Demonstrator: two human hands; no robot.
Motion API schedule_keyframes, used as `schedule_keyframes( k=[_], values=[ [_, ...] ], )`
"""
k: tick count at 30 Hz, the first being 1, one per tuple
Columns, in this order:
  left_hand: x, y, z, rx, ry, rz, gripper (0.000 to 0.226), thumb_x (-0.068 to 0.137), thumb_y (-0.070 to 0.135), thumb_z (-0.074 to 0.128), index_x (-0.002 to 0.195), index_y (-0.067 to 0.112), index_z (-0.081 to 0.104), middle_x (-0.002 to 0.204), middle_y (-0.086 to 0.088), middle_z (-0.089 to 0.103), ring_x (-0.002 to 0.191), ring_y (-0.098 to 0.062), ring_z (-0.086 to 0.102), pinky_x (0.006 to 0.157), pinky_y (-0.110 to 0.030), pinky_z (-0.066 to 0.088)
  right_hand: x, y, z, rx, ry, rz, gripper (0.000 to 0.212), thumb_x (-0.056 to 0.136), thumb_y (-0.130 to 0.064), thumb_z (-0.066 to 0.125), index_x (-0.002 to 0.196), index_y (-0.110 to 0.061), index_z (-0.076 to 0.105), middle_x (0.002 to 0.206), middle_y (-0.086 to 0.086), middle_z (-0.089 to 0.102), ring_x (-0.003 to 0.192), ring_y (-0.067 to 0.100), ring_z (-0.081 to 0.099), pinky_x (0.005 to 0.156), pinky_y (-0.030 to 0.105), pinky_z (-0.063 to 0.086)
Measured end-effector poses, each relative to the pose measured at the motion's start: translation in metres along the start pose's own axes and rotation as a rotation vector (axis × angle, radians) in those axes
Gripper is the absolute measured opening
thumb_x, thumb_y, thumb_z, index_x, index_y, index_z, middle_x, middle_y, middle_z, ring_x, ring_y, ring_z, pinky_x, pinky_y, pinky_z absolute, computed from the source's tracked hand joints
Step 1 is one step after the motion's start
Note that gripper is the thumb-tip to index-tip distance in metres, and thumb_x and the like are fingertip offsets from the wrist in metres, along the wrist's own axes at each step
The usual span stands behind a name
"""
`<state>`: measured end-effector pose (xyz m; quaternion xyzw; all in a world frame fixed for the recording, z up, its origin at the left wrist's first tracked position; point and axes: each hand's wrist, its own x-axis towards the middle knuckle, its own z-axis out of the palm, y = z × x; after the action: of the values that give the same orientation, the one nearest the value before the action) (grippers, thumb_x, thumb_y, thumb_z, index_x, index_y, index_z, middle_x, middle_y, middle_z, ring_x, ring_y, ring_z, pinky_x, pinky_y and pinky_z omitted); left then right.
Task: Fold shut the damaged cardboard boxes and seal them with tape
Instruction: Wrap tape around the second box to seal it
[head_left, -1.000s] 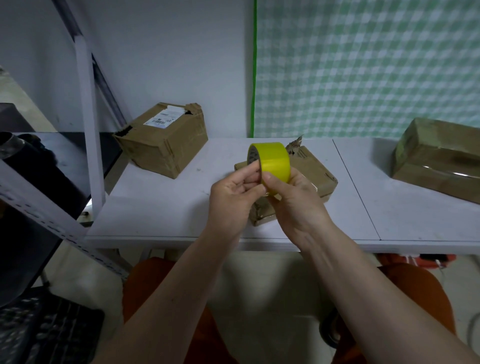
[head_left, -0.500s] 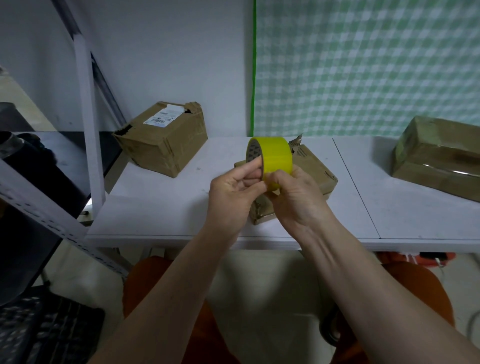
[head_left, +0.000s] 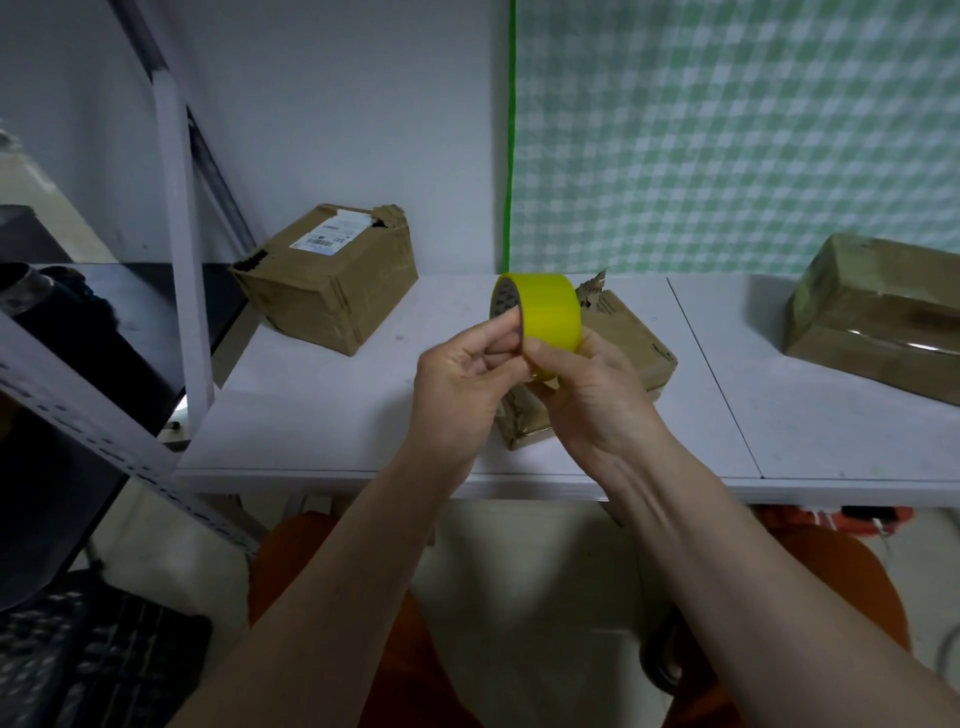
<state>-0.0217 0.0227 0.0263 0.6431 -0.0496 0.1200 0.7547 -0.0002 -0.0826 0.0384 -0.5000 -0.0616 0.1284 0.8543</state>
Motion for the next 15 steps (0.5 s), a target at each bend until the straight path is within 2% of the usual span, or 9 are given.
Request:
schedule_keyframes(
  k=[5,10,15],
  values=[
    [-0.0001,-0.0045,0.0016,0.024,0.020,0.001,0.059,0.081,-0.022,0.055,0.124,0.018,0.054,0.087,0.009,0.074,0.087,-0.005,0.067,0.079,-0.017,0.051,0.0015,-0.0031,0.0028,-0.009,0.024,0.046,0.027,0.081,0.012,0.042,0.079,-0.008,0.060,0.065,0.003,0.066,0.061,0.010,0.062,0.060,0.017,0.049],
    [-0.0004,-0.0046,0.0011,0.019,0.017,0.004,0.059,0.080,-0.021,0.056,0.126,0.016,0.052,0.092,0.001,0.071,0.087,-0.006,0.066,0.080,-0.018,0.051,0.0026,-0.0034,0.0011,-0.022,0.013,0.040,0.029,0.080,0.015,0.039,0.079,-0.005,0.060,0.065,0.003,0.067,0.060,0.011,0.063,0.060,0.018,0.050],
    [-0.0001,-0.0039,0.0004,0.025,0.002,0.007,0.059,0.081,-0.021,0.056,0.128,0.014,0.049,0.093,0.002,0.070,0.086,-0.004,0.066,0.078,-0.017,0.052,0.0020,-0.0009,-0.0026,-0.020,-0.002,0.038,0.036,0.077,0.019,0.037,0.104,0.007,0.058,0.081,0.015,0.067,0.073,0.020,0.066,0.066,0.020,0.052]
  ],
)
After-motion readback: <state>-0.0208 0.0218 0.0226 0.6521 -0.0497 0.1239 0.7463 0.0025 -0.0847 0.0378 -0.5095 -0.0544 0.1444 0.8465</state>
